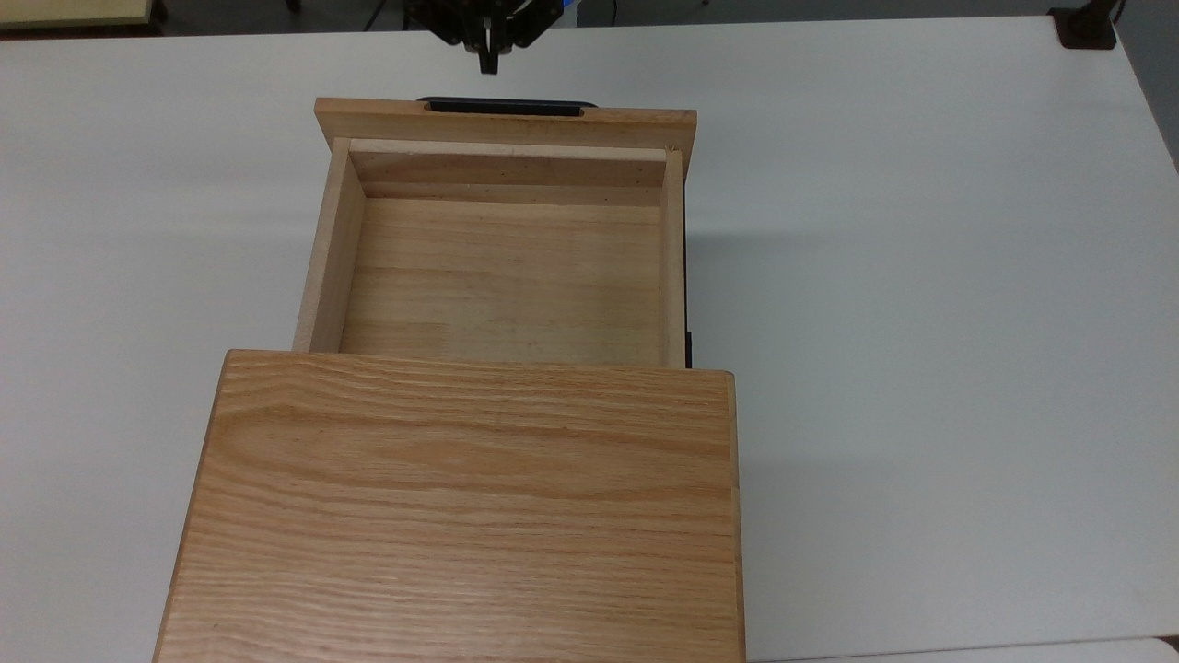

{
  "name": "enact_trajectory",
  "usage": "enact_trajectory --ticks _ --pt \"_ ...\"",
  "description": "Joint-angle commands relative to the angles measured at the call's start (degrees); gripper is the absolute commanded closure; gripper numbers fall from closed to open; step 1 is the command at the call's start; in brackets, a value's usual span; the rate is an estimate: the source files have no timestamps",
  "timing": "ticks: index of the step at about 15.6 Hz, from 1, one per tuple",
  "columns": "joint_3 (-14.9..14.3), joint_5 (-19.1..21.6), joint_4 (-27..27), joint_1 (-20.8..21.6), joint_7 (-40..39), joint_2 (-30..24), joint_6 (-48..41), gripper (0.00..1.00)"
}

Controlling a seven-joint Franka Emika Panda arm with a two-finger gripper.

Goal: Close the drawer by sliding it
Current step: 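Lower the gripper to the drawer front beside the black handle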

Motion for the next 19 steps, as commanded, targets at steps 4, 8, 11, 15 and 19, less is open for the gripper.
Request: enact_trajectory --ticks 4,8,11,15,19 --pt "0.01 0.86 -4.11 0.55 8.04 -0.08 9.81 0.99" --pt "-0.08 0.95 -3.32 0.29 9.98 1.85 16.66 1.00" --pt "-0.08 0.87 -3.23 0.02 11.12 2.82 24.30 1.00" --pt "-0.26 0.16 2.38 -0.07 13.50 7.74 29.76 1.00" --pt "-0.43 -0.10 3.79 -0.07 16.75 11.43 37.93 1.00"
